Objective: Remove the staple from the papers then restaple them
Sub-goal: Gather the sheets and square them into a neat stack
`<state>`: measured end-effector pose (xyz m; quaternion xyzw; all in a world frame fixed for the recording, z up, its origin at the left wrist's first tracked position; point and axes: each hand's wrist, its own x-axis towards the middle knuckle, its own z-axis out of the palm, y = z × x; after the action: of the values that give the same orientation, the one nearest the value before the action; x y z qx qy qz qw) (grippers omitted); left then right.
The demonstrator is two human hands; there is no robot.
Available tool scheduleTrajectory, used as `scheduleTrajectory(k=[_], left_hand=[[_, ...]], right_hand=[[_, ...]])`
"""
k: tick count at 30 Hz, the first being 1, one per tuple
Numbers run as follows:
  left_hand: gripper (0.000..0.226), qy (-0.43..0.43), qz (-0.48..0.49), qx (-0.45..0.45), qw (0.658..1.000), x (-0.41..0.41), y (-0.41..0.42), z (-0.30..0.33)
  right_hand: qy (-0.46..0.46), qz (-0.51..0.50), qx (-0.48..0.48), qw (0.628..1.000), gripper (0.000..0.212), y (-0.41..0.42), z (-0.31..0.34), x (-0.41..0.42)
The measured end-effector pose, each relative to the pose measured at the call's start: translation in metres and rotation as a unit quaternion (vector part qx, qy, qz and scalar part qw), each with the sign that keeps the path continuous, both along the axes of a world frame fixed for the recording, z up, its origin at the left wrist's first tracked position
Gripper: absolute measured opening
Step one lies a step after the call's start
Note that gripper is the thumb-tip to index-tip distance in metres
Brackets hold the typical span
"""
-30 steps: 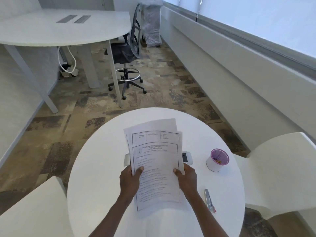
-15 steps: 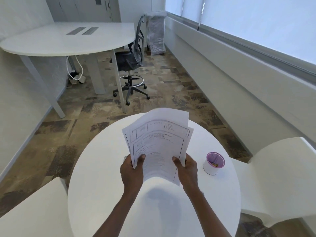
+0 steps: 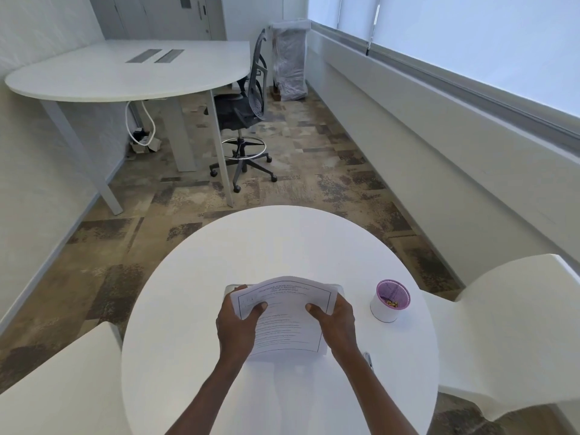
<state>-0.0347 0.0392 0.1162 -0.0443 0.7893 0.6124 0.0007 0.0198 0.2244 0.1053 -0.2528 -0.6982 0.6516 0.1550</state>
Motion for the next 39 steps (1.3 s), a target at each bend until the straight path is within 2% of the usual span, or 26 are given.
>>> scheduleTrajectory(k=[7,11,14,18,22,25,30,35,39], left_hand=[[0.039,-0.004,0.025,0.027,0.999,-0.006,0.006,0.005],[0.037,-0.009,0.012,0.019,1.000,-0.005,0.004,0.003],[0.029,-0.046,-0.017,-0.006,0.999,0.000,0.002,-0.010],[0.007,-0.059,-0.020,-0.011,0.998,0.001,0.000,-0.015],[0.018,-0.069,0.000,0.023,0.997,-0.010,-0.002,-0.005],[0.024,-0.093,0.041,0.080,0.992,-0.022,-0.004,0.005],[0.018,-0.131,0.088,0.184,0.970,-0.031,-0.001,0.018],[0.028,-0.181,0.105,0.292,0.933,-0.030,0.011,0.025],[0.035,-0.217,0.097,0.372,0.897,-0.023,0.024,0.030]], right_hand=[[0.015,-0.003,0.001,1.000,0.018,0.009,0.010,-0.008],[0.009,0.003,-0.018,1.000,0.020,0.010,0.002,-0.006],[-0.034,0.028,-0.014,0.999,0.025,0.006,-0.015,0.001],[-0.063,0.034,0.010,0.997,0.023,0.009,-0.026,0.004],[-0.067,0.051,0.017,0.996,0.012,0.027,-0.025,0.003],[-0.074,0.048,0.018,0.996,0.019,0.043,-0.025,0.007],[-0.056,0.011,-0.050,0.997,0.014,0.058,-0.023,0.010],[0.024,0.006,-0.233,0.972,0.024,0.057,-0.016,0.008],[0.062,0.029,-0.289,0.955,0.037,0.044,-0.005,0.005]])
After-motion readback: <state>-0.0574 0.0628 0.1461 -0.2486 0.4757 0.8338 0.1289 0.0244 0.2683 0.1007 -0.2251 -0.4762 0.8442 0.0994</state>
